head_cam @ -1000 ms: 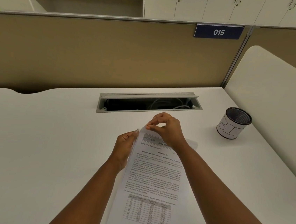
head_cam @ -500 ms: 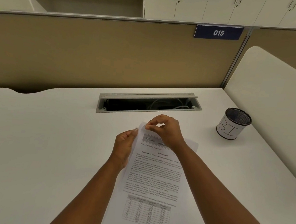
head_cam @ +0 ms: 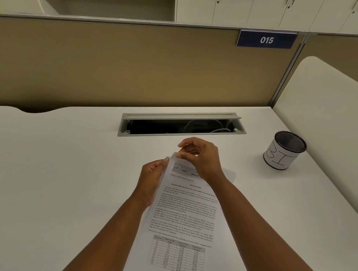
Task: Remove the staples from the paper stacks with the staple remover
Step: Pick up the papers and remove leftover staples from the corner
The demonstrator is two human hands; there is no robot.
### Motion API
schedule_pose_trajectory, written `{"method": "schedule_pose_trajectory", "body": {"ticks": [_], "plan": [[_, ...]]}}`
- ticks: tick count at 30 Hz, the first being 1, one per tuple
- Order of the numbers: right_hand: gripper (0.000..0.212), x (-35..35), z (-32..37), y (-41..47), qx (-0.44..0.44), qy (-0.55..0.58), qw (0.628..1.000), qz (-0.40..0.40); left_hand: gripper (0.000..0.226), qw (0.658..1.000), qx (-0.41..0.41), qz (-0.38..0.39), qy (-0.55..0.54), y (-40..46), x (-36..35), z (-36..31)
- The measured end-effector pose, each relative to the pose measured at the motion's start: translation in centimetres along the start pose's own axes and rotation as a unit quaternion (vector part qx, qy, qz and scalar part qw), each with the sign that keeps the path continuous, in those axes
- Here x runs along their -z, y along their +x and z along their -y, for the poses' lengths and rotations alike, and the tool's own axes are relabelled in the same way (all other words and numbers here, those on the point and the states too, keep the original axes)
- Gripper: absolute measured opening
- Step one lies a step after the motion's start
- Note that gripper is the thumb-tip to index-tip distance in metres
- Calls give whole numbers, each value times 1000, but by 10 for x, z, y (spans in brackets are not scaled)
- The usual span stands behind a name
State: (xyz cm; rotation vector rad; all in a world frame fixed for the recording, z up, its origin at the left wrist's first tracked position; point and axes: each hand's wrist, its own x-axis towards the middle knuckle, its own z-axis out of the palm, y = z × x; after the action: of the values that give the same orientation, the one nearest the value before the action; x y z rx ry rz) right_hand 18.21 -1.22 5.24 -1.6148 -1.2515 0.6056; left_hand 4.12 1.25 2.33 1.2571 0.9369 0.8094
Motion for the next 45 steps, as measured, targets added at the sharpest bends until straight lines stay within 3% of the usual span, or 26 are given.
{"method": "schedule_pose_trajectory", "body": {"ticks": [7, 12, 19, 25, 29, 35, 45], "plan": [[26, 7, 1, 1, 48, 8, 997, 59, 29, 998, 41, -43, -22, 0, -2, -6], [25, 11, 5, 5, 22, -38, 990, 137, 29, 999, 41, -21, 10, 1, -2, -6], [25, 17, 10, 8, 21, -18, 991, 129, 30, 998, 39, 8, 42, 2, 0, -4], [24, 22, 13, 8, 12, 2, 987, 161, 31, 994, 62, -66, 57, 8, -1, -6], [25, 19, 14, 7, -9, -3, 978, 208, 30, 994, 76, -72, 43, 9, 0, -8], [23, 6, 8, 7, -35, -10, 992, 120, 27, 999, 44, -1, -3, 8, -2, -9], [23, 3, 6, 8, -53, -5, 998, 42, 29, 999, 17, 26, 7, 7, 2, -3]]}}
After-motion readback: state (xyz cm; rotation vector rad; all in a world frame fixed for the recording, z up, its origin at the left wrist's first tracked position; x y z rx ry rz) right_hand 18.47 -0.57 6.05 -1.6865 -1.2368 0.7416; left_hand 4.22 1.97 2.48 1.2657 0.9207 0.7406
